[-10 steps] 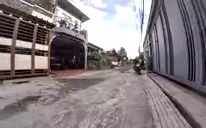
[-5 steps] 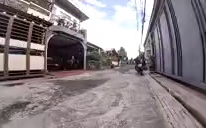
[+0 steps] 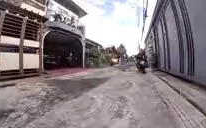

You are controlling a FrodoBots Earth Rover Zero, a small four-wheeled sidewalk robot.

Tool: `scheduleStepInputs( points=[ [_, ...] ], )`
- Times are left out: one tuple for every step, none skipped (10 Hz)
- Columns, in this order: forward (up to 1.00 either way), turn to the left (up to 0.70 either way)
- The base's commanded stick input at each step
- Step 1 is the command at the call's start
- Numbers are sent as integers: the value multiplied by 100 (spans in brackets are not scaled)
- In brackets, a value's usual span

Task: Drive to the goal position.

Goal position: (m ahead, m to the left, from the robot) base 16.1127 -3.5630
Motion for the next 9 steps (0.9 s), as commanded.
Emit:
scheduleStepInputs(
  points=[
    [70, -30],
    [70, -20],
    [70, 0],
    [70, 0],
    [70, 0],
    [70, 0],
    [70, 0],
    [70, -3],
    [70, -16]
  ],
)
